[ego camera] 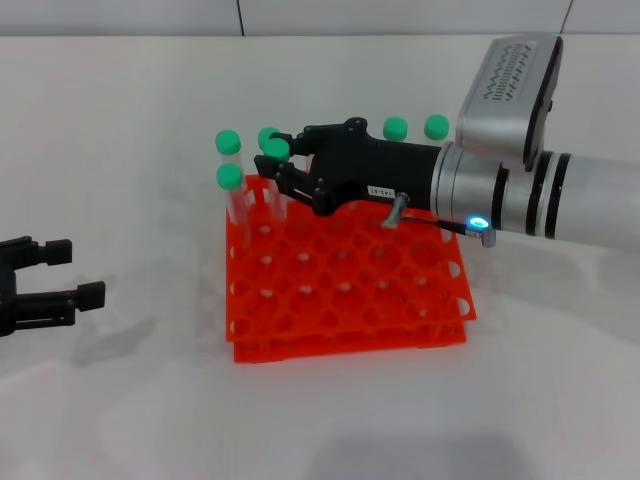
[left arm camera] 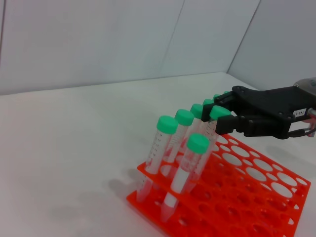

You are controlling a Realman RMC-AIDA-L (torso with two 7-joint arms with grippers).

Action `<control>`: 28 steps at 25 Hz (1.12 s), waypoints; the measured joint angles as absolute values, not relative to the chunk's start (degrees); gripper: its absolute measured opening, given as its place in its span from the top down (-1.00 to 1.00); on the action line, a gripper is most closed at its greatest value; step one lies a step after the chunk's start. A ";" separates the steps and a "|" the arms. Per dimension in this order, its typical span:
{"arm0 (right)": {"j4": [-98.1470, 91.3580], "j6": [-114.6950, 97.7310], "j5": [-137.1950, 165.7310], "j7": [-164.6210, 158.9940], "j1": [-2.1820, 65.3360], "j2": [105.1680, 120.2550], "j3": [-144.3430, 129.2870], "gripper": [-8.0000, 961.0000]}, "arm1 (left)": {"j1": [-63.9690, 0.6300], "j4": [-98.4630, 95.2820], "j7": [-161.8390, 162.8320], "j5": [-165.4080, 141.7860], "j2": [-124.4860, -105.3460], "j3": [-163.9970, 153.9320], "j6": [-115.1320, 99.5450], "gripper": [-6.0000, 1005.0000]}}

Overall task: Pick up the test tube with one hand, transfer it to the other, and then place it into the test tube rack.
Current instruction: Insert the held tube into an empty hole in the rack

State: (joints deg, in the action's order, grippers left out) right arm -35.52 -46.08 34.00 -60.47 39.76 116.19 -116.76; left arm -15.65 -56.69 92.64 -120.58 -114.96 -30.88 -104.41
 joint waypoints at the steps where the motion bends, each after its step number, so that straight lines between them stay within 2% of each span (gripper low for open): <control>1: -35.51 -46.15 34.01 -60.46 39.76 116.19 -116.78 0.44 | -15.65 -56.69 92.64 -120.58 -114.95 -30.88 -104.41 -0.77; 3: -35.51 -46.22 34.02 -60.46 39.77 116.19 -116.80 0.44 | -15.66 -56.69 92.64 -120.58 -114.93 -30.92 -104.41 -0.77; 9: -35.51 -46.37 34.07 -60.46 39.81 116.19 -116.81 0.19 | -15.74 -56.69 92.63 -120.58 -114.89 -30.98 -104.41 -0.77; 18: -36.06 -46.64 34.56 -60.43 39.63 116.19 -116.81 0.07 | -15.70 -56.69 92.64 -120.58 -114.87 -30.72 -104.41 -0.77; 22: -36.21 -48.72 34.61 -60.38 39.20 115.92 -116.80 -0.09 | -15.61 -56.69 92.63 -120.53 -114.84 -30.62 -104.41 -0.77; 28: -37.09 -54.63 34.65 -60.61 36.75 115.11 -115.87 -0.16 | -15.46 -56.69 92.64 -120.01 -114.74 -30.52 -104.60 -0.77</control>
